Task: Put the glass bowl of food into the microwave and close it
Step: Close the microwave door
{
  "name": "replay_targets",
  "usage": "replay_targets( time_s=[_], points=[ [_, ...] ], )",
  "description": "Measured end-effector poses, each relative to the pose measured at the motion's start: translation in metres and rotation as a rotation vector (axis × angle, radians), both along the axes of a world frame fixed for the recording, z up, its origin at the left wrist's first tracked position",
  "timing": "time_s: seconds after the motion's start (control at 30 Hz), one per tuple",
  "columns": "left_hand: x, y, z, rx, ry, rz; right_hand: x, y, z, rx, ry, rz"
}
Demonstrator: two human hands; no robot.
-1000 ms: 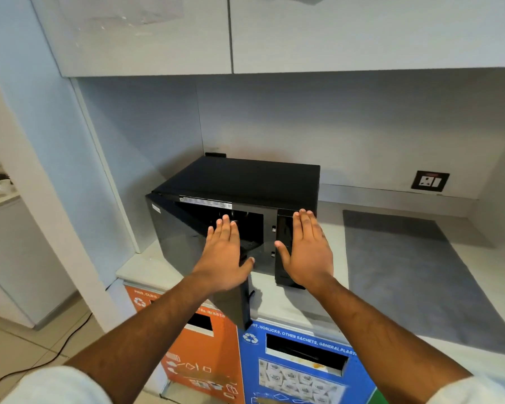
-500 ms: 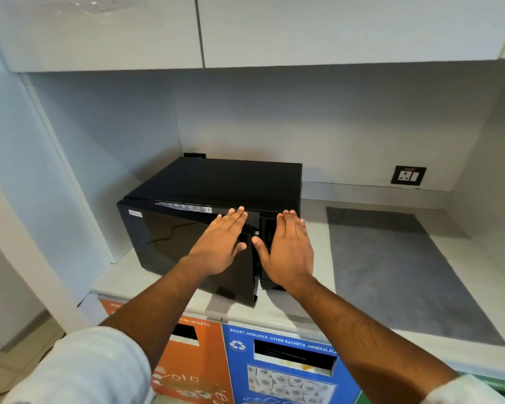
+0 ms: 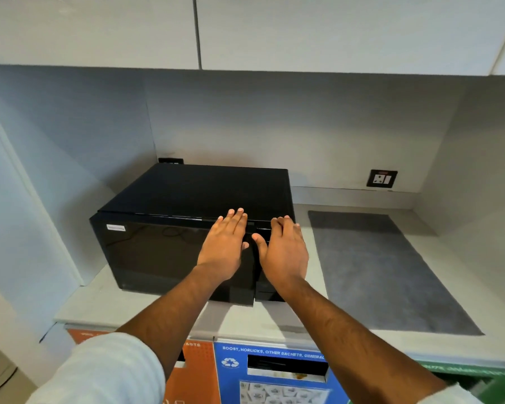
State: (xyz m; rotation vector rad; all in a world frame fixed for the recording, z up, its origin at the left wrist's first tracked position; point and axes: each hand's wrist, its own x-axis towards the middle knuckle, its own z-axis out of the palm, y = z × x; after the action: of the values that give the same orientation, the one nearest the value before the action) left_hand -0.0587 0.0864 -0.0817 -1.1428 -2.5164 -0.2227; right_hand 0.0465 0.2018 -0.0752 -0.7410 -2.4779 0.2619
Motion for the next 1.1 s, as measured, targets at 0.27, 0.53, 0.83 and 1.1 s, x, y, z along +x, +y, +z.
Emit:
replay_targets(
  time_s=[0.27,0.53,0.83,1.1],
  points=[
    [-0.005,0.011,0.003,0.029,-0.036,-0.002,-0.006,0.002,0.004,0.076,0.007,-0.062],
    [-0.006,0.014,-0.001,0.049,-0.007,0.017,-0.008,0.001,0.009,0.1,0.005,-0.083],
    [-0.006,0.006,0.01,0.015,-0.088,-0.042,-0.002,-0.005,0.014,0.082,-0.065,-0.059],
    [-0.009,-0.019,0.012,-0.022,-0.155,-0.101,0.013,0.0,0.014,0.122,-0.286,0.09]
  ],
)
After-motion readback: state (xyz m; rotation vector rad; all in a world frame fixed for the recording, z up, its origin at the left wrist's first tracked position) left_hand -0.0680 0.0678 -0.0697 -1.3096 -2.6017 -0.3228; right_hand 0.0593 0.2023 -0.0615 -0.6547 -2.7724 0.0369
